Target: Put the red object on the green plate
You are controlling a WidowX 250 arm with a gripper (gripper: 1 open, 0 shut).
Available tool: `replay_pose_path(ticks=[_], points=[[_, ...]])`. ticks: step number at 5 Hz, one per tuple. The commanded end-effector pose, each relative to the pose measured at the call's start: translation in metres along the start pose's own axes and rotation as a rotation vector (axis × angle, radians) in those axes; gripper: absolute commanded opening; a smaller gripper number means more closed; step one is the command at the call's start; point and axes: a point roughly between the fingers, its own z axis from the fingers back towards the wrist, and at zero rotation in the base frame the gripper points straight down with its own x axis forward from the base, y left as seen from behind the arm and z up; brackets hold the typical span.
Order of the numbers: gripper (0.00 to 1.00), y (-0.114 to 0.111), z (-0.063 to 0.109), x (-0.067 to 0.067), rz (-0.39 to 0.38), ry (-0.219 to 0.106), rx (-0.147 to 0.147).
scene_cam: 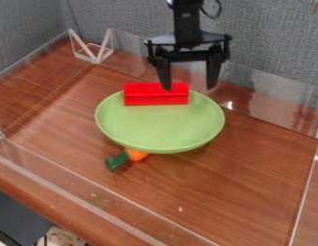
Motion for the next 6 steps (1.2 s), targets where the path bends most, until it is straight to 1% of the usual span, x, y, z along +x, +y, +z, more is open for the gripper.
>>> replay_pose_path(ticks=[1,2,3,4,5,6], points=[[1.00,-0.013,0.008,0.013,0.011,-0.054,-0.018],[0.00,-0.010,0.013,0.021,0.071,-0.053,-0.012],[0.00,-0.005,0.054,0.011,0.165,-0.094,-0.044],[0.00,-0.004,0.087,-0.017,0.215,-0.128,-0.084],[0.00,0.000,0.081,-0.054,0.274,-0.146,-0.087],[0.00,0.003,0.075,-0.093,0.305,-0.141,-0.058]])
